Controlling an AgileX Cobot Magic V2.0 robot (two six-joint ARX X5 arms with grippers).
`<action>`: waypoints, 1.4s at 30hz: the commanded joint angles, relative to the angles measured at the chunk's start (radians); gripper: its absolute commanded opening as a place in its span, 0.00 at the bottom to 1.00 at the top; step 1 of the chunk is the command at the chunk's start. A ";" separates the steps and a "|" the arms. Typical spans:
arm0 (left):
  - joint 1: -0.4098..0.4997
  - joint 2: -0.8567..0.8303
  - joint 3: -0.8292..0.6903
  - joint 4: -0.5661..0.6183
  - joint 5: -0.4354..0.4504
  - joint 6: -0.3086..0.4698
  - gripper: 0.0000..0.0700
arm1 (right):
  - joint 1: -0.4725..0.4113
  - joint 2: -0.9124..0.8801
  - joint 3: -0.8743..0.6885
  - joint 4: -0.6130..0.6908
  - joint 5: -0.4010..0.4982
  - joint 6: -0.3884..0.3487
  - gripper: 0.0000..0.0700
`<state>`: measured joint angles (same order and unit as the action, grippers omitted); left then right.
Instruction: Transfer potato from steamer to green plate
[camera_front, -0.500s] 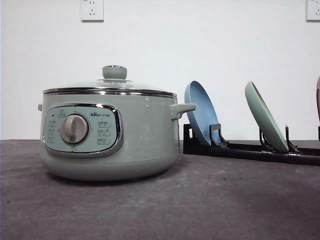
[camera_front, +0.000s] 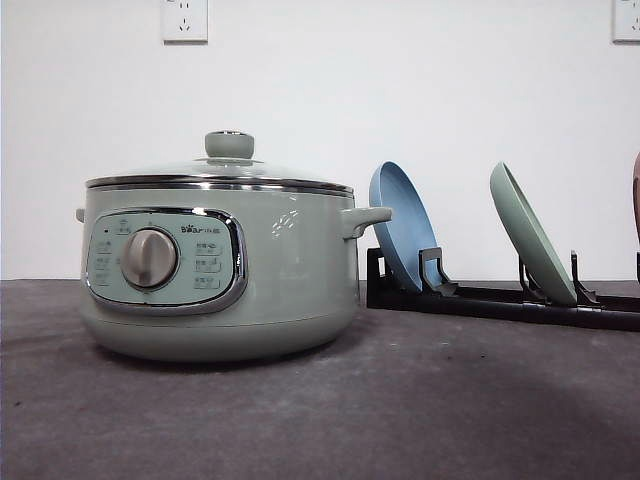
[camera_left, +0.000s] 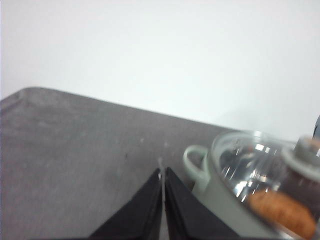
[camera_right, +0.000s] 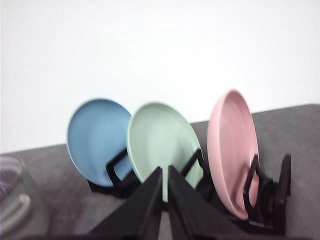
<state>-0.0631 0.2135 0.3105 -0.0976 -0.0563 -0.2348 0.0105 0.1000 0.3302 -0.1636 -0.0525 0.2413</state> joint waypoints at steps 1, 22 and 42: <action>-0.001 0.053 0.080 0.004 -0.004 0.000 0.00 | 0.002 0.037 0.058 -0.008 -0.004 0.024 0.01; -0.073 0.595 0.782 -0.473 0.421 0.068 0.00 | 0.005 0.577 0.655 -0.461 -0.523 -0.076 0.01; -0.246 0.664 0.843 -0.635 0.486 0.230 0.11 | 0.112 0.681 0.717 -0.564 -0.647 -0.253 0.05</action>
<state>-0.3042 0.8738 1.1301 -0.7414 0.4252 -0.0166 0.1181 0.7769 1.0264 -0.7322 -0.6960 0.0029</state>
